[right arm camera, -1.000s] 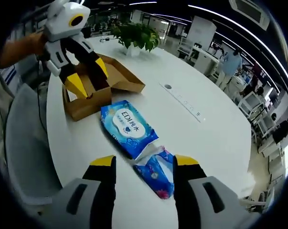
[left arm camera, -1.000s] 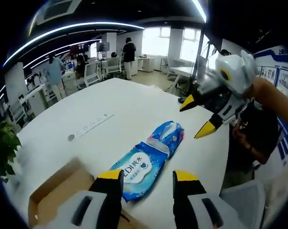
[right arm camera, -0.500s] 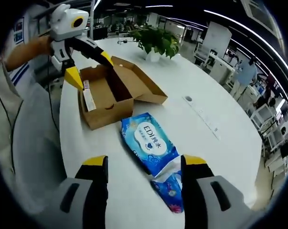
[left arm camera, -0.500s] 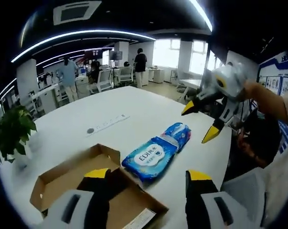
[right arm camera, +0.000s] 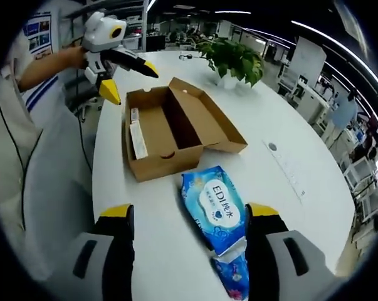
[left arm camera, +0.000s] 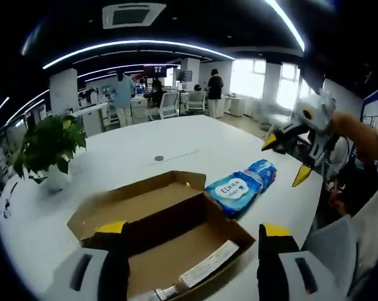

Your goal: Operate the shoe box by opening the lid, removing the specified soft item, and placing it in the target area until the item is outside and the box remains undamaged.

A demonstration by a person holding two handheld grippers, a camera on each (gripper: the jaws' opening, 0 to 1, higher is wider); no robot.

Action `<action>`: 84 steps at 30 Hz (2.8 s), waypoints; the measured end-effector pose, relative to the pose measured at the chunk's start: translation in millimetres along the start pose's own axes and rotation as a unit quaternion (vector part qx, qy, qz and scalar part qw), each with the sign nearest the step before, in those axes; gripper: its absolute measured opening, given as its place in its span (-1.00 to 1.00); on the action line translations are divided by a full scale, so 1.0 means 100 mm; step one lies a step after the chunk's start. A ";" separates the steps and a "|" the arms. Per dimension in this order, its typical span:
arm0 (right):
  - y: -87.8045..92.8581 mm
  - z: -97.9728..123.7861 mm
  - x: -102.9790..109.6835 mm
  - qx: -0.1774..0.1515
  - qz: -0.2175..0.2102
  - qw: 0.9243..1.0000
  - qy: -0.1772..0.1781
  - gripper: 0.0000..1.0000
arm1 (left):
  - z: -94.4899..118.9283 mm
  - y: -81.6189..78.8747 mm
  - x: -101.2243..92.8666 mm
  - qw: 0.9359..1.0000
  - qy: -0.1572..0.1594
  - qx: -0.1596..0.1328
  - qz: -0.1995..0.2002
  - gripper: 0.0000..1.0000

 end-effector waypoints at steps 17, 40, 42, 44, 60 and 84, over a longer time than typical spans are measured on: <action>-0.20 -0.40 0.20 0.005 0.039 0.997 -0.063 0.35 | 0.38 0.34 0.59 0.997 -0.079 0.009 0.023 0.99; -0.32 -1.12 0.42 0.010 0.065 0.990 -0.125 0.12 | 0.69 0.93 1.16 0.981 -0.169 0.039 0.083 0.28; -0.32 -1.18 0.44 0.010 0.067 0.989 -0.130 0.08 | 0.70 0.96 1.19 0.979 -0.180 0.039 0.089 0.14; -0.30 -1.23 0.45 0.014 0.067 0.989 -0.135 0.07 | 0.71 0.99 1.21 0.977 -0.188 0.038 0.096 0.04; -0.17 -1.58 0.55 0.046 0.074 0.983 -0.162 0.05 | 0.70 1.20 1.33 0.966 -0.216 0.048 0.134 -0.51; -0.04 -1.85 0.76 0.066 0.070 0.974 -0.207 -0.24 | 0.70 1.27 1.34 0.960 -0.229 0.044 0.155 -0.91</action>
Point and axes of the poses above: the point that each gripper's makers call its tool centre point, and the gripper's own axes: z roughly backward along the fingers, x roughly to its left, y roughly out of its underside, the point moved 2 cm from there along z, roughly backward along the fingers, and after that the axes turned 14 degrees about -x, right-handed, at the moved point
